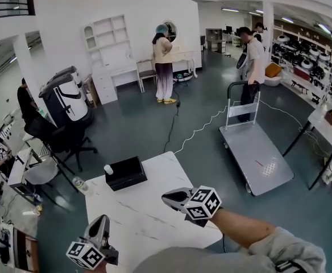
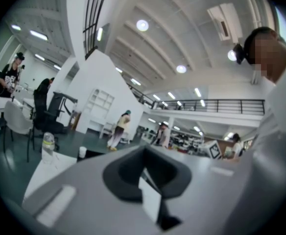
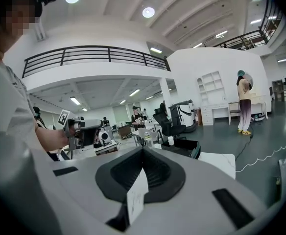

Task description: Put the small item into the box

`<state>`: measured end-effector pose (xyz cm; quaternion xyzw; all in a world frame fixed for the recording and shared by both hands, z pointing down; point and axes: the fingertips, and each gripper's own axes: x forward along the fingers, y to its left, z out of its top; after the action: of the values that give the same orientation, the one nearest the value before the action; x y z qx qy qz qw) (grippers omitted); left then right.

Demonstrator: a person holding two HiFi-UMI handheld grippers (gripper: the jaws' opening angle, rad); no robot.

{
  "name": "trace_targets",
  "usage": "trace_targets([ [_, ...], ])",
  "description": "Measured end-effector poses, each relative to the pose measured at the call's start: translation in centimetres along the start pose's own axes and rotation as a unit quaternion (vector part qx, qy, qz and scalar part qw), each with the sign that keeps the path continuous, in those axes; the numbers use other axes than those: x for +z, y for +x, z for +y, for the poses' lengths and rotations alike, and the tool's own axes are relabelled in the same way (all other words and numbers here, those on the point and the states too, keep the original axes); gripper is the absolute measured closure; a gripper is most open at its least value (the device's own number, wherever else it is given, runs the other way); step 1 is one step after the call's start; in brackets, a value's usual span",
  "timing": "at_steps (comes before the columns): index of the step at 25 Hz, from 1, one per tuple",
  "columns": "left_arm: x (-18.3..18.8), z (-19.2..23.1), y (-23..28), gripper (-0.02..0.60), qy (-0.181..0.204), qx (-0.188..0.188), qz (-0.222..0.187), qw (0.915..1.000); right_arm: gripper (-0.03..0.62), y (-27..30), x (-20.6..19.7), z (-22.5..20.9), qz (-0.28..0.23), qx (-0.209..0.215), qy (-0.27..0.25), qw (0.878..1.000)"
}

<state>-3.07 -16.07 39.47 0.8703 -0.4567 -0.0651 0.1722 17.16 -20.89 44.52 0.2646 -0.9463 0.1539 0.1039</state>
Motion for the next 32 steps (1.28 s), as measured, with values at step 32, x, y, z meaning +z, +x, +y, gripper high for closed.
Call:
trace_targets([
  [32,3.3,11.5,-9.5,0.577,-0.022,-0.053,-0.022,0.9981,0.585,9.3,1.4,8.2,0.009,-0.060,0.010,0.998],
])
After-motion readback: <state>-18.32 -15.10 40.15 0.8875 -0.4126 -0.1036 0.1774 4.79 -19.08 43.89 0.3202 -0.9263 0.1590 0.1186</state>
